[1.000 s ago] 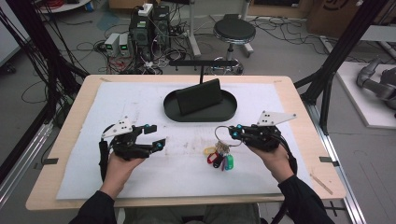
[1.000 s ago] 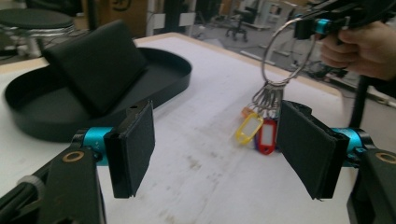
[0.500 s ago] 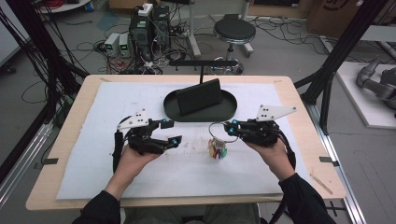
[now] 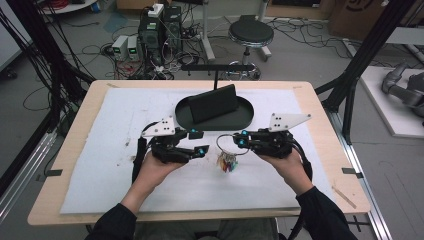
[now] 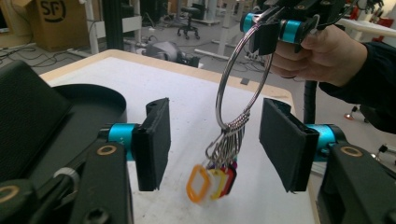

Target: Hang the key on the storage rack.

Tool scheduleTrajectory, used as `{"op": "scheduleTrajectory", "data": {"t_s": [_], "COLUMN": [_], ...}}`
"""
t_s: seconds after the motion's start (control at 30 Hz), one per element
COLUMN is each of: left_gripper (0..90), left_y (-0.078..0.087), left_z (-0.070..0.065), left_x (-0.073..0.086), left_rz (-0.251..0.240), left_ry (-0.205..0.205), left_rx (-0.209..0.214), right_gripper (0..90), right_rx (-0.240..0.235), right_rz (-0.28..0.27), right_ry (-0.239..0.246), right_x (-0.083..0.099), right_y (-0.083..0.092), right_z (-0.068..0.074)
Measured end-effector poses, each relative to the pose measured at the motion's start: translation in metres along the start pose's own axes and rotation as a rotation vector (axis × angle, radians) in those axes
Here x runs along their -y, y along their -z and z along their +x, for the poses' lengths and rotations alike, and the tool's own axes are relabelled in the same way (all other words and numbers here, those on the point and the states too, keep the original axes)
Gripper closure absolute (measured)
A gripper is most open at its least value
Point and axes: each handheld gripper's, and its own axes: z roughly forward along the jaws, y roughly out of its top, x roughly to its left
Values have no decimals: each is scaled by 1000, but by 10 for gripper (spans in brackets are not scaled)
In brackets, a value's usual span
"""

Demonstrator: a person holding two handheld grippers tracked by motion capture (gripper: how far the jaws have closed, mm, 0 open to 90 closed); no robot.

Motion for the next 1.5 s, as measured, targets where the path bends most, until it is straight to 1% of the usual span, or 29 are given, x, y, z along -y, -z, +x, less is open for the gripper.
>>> {"op": "scheduleTrajectory", "data": {"t_s": [0.07,0.2,0.3,0.37,0.43,0.47,0.5,0.53,0.6,0.77,0.83,0.9,0.97,1.03,1.17,1.23,1.3,1.33,1.37,1.4,1.43,1.47,1.5], "left_gripper": [468,519,533,543,591,629,646,646,678,793,809,823,846,855,861,863,864,864,864,865,865,865,865], "left_y": [-4,-11,-16,-19,-21,-21,-22,-22,-23,-24,-25,-26,-25,-25,-26,-25,-24,-23,-23,-21,-21,-19,-18], "left_z": [-1,-3,-4,-4,-5,-5,-6,-6,-6,-8,-9,-9,-9,-10,-10,-10,-10,-10,-10,-10,-9,-9,-8], "left_x": [-1,-2,-2,-2,-2,-2,-2,-2,-2,-2,-1,-1,-1,-1,-2,-2,-2,-2,-3,-3,-3,-4,-4], "left_rz": [12,19,24,29,31,34,31,30,30,28,29,30,25,24,23,16,10,9,4,5,0,-3,-9], "left_ry": [-9,-22,-24,-31,-42,-47,-45,-51,-61,-73,-78,-79,-81,-91,-93,-94,-103,-108,-104,-111,-108,-111,-109], "left_rx": [9,27,37,37,38,32,32,34,32,47,51,52,52,47,44,39,33,30,27,23,18,12,8], "right_gripper": [874,874,874,874,874,874,874,874,874,874,874,874,874,873,871,866,851,851,822,807,787,738,738], "right_rx": [-10,-24,-36,-36,-37,-42,-43,-43,-45,-55,-57,-59,-64,-63,-66,-62,-43,-43,-33,-29,-26,-12,-12], "right_rz": [0,0,5,5,7,9,9,9,11,15,18,16,17,17,14,15,18,18,20,16,13,8,8], "right_ry": [4,12,14,13,16,15,16,16,17,13,10,17,9,10,2,8,18,18,21,17,15,15,15], "right_x": [0,0,-1,-1,-1,-1,-1,-1,-1,0,0,0,0,0,2,2,3,3,4,4,4,5,5], "right_y": [-1,-4,-5,-5,-6,-7,-7,-7,-7,-7,-8,-8,-7,-7,-6,-6,-6,-6,-6,-6,-5,-2,-2], "right_z": [1,3,4,4,4,5,5,5,5,4,5,4,4,3,1,0,0,0,0,0,0,-1,-1]}}
